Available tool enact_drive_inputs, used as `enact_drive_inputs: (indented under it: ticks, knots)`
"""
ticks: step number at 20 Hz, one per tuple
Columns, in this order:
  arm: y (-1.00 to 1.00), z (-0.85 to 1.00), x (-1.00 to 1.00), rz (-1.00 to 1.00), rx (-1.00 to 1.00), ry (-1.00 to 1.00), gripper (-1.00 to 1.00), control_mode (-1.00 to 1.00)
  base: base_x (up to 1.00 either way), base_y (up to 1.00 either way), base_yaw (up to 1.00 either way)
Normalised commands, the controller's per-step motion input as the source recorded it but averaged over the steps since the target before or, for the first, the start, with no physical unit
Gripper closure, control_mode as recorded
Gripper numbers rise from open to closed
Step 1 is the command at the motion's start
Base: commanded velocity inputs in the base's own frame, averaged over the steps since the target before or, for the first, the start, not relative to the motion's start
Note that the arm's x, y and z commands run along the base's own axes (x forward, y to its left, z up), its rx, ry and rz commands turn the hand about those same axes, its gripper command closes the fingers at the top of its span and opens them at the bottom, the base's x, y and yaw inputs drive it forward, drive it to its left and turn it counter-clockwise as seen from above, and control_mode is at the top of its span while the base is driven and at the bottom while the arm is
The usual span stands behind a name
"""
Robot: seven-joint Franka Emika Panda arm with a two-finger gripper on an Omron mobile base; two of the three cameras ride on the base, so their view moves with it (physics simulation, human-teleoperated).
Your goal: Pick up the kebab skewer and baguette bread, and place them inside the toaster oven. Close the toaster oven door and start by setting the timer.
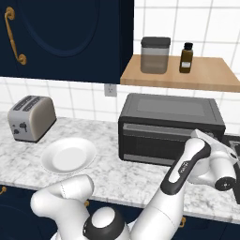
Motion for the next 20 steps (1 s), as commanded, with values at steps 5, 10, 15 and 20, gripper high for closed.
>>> enact_drive_inputs:
  ticks: [5, 10, 15, 20]
  knots:
    - [0.0, 0.0, 0.0, 0.0, 0.0, 0.0, 1.0, -1.0, 0.0, 0.0, 0.0]
    - [0.0, 0.0, 0.0, 0.0, 0.0, 0.0, 1.0, -1.0, 0.0, 0.0, 0.0]
    - [-0.01, 0.0, -0.01, 0.0, 0.02, 0.0, 1.0, -1.0, 0.0, 0.0, 0.0]
    - [-0.11, 0.0, 0.0, 0.0, 0.14, -0.01, 1.0, -1.0, 0.0, 0.0, 0.0]
